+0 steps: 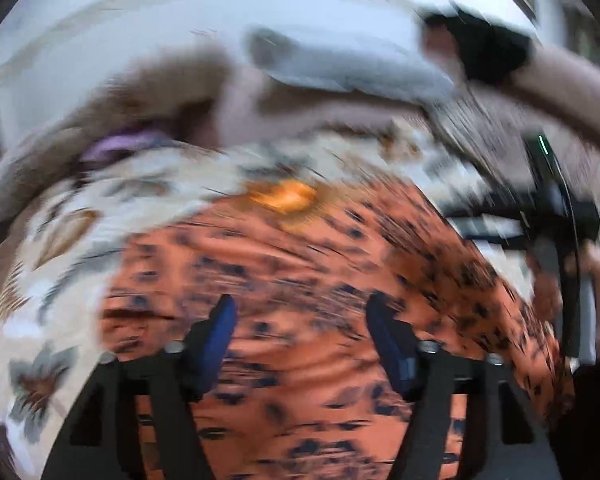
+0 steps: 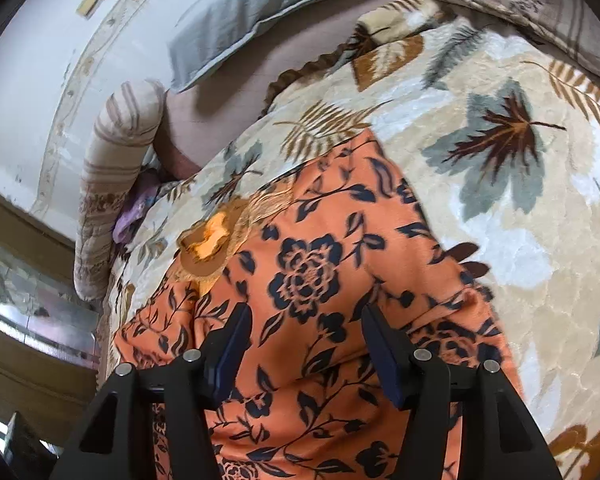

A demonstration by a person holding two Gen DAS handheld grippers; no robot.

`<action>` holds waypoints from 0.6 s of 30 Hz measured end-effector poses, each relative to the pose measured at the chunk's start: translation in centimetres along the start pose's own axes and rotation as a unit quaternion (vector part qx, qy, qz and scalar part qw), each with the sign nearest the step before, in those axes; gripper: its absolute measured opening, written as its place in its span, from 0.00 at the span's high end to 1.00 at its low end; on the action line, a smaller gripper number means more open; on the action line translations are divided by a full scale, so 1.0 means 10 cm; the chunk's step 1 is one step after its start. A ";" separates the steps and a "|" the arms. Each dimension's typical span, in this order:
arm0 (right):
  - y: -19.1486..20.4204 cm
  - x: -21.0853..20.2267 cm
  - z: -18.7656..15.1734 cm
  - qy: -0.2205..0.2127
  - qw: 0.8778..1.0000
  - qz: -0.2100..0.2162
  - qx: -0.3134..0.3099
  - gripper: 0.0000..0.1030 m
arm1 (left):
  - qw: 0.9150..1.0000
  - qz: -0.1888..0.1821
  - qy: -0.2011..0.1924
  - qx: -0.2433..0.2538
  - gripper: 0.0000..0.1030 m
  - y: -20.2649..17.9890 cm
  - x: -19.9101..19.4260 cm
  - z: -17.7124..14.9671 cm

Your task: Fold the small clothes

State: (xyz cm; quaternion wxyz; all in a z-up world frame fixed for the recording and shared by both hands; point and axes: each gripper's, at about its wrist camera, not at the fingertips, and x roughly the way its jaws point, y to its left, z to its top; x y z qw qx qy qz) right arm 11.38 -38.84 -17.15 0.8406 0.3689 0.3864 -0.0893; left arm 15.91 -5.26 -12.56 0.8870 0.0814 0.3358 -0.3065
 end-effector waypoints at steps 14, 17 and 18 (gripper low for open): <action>1.65 0.43 -0.88 0.020 0.975 0.064 -0.212 0.36 | 0.953 0.190 -0.009 -0.238 0.31 1.71 0.23 -0.20; 2.10 0.67 -1.00 0.027 0.968 0.065 -0.240 0.35 | 0.954 0.177 0.015 -0.242 0.33 1.74 0.33 -0.22; 2.27 0.77 -1.04 0.022 0.964 0.055 -0.258 0.34 | 0.953 0.178 0.022 -0.243 0.36 1.75 0.35 -0.21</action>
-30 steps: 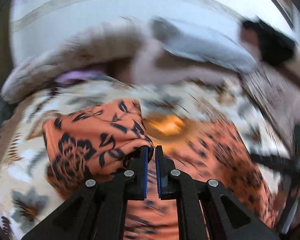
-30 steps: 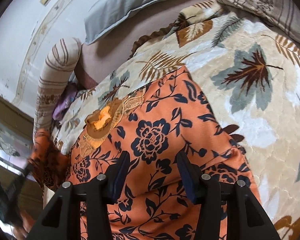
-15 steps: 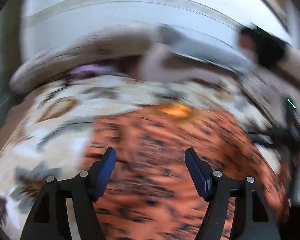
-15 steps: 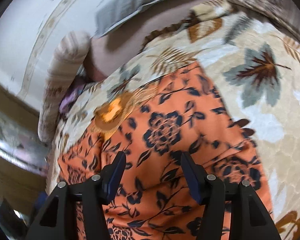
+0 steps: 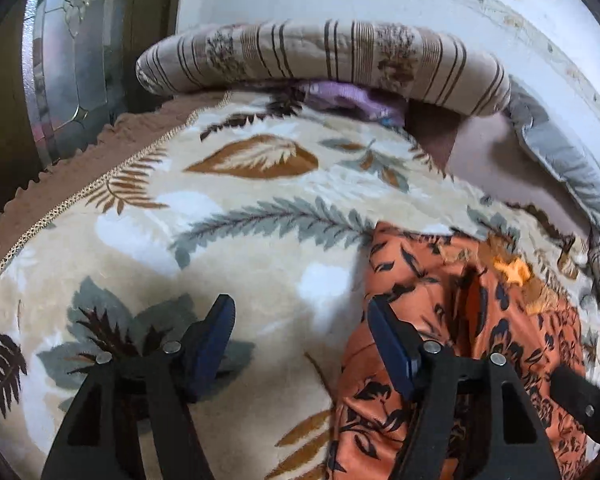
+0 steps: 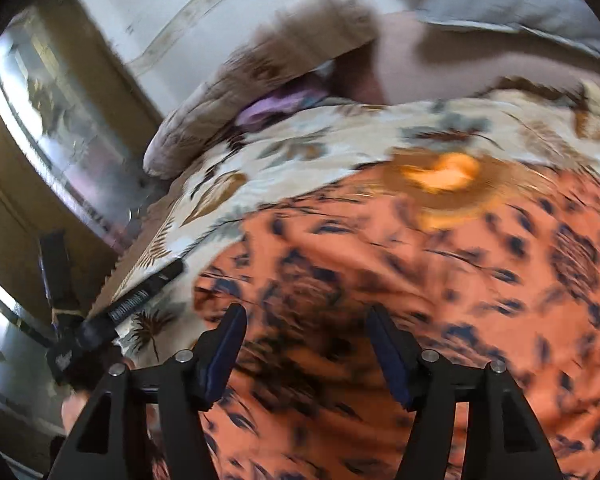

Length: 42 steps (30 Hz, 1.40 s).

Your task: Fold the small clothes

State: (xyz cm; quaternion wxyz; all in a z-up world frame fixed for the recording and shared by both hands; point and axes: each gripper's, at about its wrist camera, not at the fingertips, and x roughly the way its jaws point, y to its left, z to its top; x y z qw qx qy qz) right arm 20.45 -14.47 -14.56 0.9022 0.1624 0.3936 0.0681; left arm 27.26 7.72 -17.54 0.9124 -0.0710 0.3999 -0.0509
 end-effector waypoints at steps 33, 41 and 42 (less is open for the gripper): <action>0.21 0.59 -0.21 0.054 0.995 -0.079 -0.037 0.20 | 0.998 -0.005 0.033 -0.058 0.40 0.27 0.16 0.13; -0.14 0.40 -0.12 0.040 0.999 -0.021 0.014 0.81 | 0.998 -0.011 0.029 -0.052 0.40 0.23 0.15 0.14; -0.19 0.31 -0.09 0.027 0.999 -0.016 0.020 0.81 | 0.998 -0.011 0.029 -0.051 0.40 0.22 0.15 0.14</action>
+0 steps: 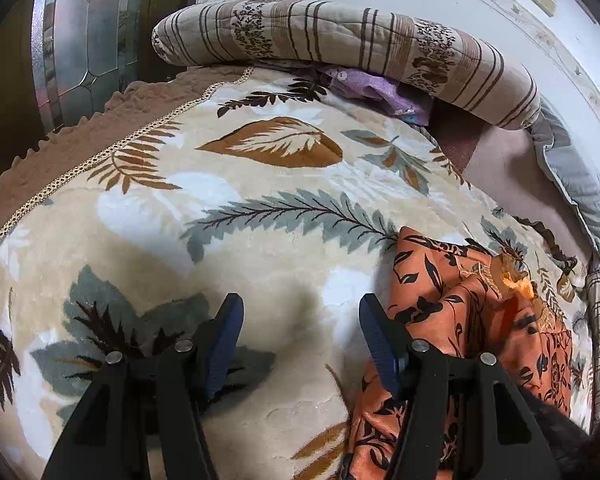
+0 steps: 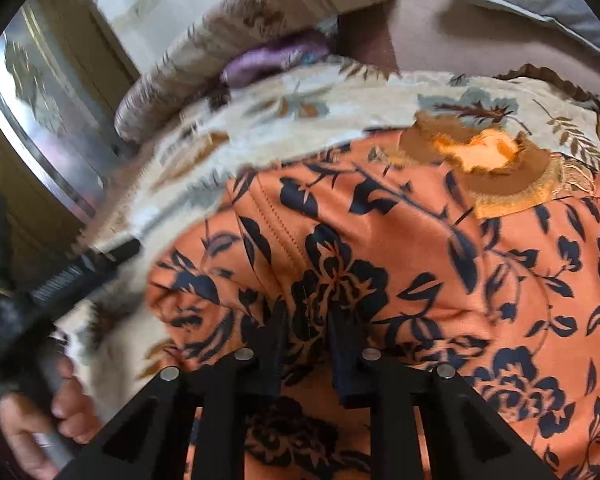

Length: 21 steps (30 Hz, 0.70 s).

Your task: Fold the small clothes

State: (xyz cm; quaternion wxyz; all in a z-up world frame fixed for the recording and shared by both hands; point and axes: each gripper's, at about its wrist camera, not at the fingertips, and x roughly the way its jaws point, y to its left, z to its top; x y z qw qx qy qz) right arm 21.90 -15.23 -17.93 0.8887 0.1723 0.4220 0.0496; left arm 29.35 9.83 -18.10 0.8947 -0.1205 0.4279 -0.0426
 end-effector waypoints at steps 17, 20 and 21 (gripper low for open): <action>-2.33 -1.44 -0.13 -0.100 0.961 -0.067 0.249 0.89 | 0.997 -0.041 -0.022 0.059 0.40 -0.33 -0.07 -0.08; -2.63 -1.46 -0.25 -0.081 0.952 -0.057 0.288 0.88 | 0.996 -0.045 -0.023 0.074 0.40 -0.41 -0.07 -0.11; -2.67 -1.44 -0.27 -0.070 0.950 -0.034 0.301 0.85 | 0.996 -0.044 -0.023 0.079 0.40 -0.44 -0.06 -0.12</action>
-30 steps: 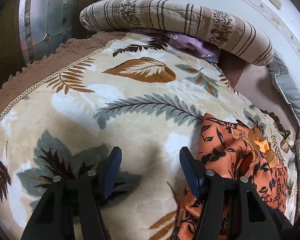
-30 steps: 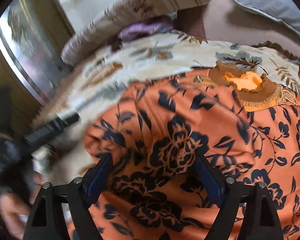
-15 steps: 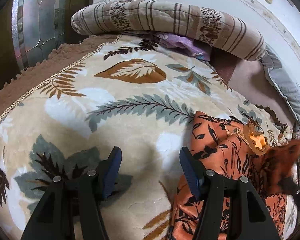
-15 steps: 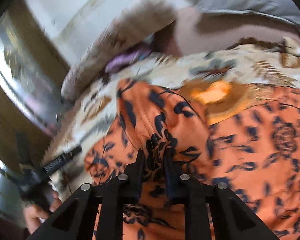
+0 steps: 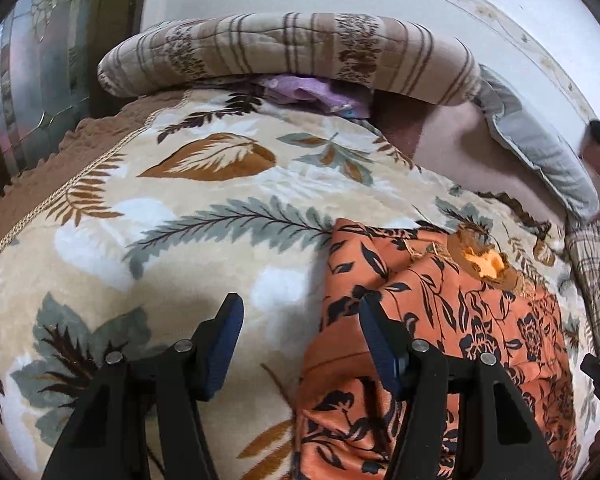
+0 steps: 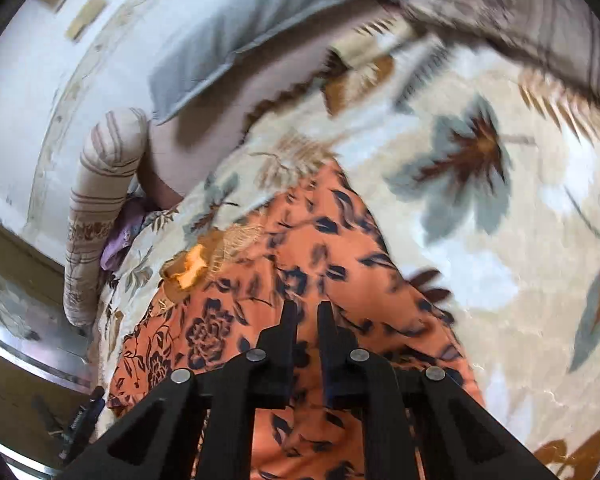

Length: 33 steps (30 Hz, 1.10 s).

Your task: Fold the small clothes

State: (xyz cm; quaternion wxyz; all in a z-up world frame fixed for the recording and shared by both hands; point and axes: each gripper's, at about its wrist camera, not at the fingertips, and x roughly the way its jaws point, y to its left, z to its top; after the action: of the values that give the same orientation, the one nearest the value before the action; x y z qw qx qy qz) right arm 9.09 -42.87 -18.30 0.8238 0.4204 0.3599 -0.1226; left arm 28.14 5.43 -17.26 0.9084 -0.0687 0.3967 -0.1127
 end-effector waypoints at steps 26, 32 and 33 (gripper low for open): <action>0.77 0.04 0.06 -0.066 0.988 -0.039 -0.131 0.89 | 1.000 -0.020 0.013 -0.001 0.40 -0.02 0.08 -0.01; 0.21 0.35 0.10 -0.001 0.993 -0.101 -0.066 0.85 | 0.997 -0.019 0.031 0.062 0.40 -0.33 0.16 -0.13; 0.13 0.38 0.09 0.017 0.993 -0.106 -0.055 0.84 | 0.996 -0.011 0.035 0.081 0.40 -0.40 0.18 -0.17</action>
State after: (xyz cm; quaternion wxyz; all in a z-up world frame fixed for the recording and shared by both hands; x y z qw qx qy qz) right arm 12.85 -42.42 -19.80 0.8220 0.3358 0.4224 -0.1821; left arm 27.54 1.07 -18.82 0.8951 0.0047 0.4173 -0.1568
